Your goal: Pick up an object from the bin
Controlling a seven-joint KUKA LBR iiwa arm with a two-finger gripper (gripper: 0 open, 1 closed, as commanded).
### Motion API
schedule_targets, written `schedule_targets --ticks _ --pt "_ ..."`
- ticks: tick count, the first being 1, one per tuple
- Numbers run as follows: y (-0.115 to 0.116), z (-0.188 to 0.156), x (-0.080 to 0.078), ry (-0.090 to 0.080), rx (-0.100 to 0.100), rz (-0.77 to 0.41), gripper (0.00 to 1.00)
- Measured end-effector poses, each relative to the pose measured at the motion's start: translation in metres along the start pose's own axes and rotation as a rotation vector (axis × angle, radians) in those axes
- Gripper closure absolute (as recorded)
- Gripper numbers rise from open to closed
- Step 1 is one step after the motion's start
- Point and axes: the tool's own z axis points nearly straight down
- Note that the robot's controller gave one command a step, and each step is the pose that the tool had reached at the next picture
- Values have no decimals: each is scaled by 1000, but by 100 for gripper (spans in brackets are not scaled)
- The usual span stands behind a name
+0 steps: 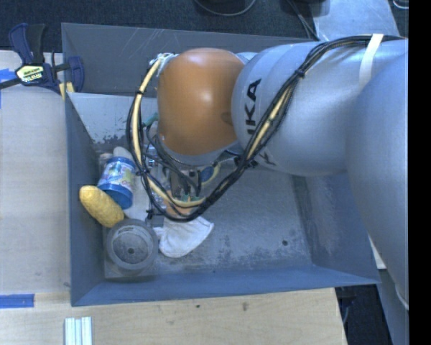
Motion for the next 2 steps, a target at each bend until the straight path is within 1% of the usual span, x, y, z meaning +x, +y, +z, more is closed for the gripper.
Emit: schedule_targets --ticks 1,2 --pt "-1 -4 -2 -8 -1 3 0" --pt "1 28 -6 -14 -4 55 0"
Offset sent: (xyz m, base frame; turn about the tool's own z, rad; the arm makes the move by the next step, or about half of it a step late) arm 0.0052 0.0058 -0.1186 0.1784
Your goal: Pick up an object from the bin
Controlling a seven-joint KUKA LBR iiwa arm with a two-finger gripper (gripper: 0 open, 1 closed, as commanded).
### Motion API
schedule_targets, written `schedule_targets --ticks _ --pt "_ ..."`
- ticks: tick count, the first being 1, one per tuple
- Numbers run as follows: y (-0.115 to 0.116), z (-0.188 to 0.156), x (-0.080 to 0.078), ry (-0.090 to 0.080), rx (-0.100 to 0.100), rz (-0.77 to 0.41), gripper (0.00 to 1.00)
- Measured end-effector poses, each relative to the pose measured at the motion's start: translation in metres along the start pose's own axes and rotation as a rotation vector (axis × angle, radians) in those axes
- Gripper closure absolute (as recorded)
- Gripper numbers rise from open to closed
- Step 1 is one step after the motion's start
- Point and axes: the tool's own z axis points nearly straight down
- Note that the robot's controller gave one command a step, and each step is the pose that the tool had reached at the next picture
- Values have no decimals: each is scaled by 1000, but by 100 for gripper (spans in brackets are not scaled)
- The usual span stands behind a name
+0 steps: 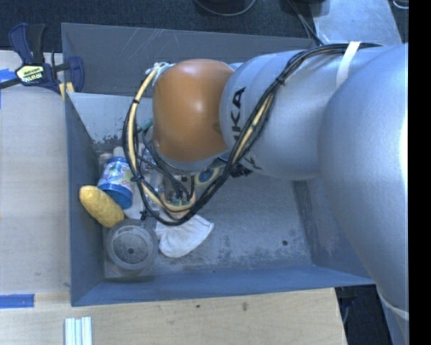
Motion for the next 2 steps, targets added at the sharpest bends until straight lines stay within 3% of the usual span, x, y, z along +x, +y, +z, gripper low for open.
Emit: schedule_targets --ticks 1,2 --pt "20 59 -8 1 3 -32 0" --pt "21 89 -1 -3 9 -195 100"
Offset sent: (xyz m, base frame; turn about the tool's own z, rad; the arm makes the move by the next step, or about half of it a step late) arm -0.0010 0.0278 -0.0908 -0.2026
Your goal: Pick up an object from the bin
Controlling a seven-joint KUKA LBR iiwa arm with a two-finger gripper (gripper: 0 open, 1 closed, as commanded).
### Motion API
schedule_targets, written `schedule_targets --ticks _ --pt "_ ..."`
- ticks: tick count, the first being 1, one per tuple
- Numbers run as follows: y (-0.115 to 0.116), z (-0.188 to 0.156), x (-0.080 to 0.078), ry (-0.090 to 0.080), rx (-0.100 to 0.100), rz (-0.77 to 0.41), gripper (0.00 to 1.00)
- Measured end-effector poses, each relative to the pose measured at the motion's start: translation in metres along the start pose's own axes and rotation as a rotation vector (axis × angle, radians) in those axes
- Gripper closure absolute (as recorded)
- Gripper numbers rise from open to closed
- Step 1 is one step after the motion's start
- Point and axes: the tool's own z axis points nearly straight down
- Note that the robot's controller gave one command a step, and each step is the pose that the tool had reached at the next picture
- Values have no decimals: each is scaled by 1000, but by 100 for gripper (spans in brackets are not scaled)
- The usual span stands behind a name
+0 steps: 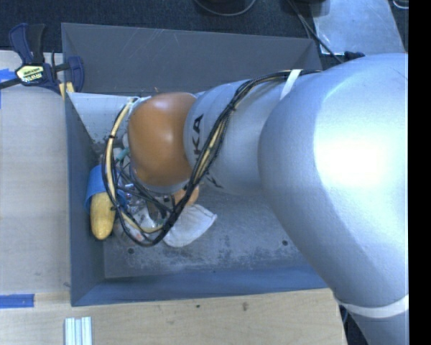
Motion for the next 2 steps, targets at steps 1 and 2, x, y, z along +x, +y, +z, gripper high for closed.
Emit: schedule_targets --ticks 1,2 --pt "0 0 0 0 -1 0 100" --pt "0 0 0 1 -1 1 100"
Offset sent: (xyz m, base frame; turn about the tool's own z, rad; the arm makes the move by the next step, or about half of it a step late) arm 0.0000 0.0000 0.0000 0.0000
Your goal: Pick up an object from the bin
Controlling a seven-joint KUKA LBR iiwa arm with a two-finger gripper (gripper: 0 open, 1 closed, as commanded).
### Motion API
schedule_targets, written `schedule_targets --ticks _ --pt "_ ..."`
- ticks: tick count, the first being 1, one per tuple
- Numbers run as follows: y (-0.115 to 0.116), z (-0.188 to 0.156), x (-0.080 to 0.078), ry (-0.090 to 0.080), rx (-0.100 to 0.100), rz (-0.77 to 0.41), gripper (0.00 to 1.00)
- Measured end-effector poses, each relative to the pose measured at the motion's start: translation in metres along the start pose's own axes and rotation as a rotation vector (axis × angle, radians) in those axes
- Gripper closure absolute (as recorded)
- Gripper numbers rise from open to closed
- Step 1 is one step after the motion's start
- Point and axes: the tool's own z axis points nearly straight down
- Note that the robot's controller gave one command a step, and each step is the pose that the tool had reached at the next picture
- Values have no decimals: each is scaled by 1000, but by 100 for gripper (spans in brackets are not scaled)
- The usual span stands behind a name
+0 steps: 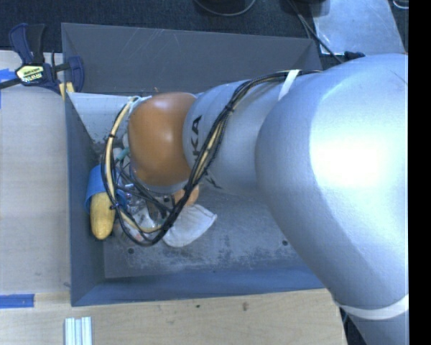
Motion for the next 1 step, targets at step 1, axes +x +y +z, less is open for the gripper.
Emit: schedule_targets --ticks 1 --pt "0 0 0 0 0 0 100"
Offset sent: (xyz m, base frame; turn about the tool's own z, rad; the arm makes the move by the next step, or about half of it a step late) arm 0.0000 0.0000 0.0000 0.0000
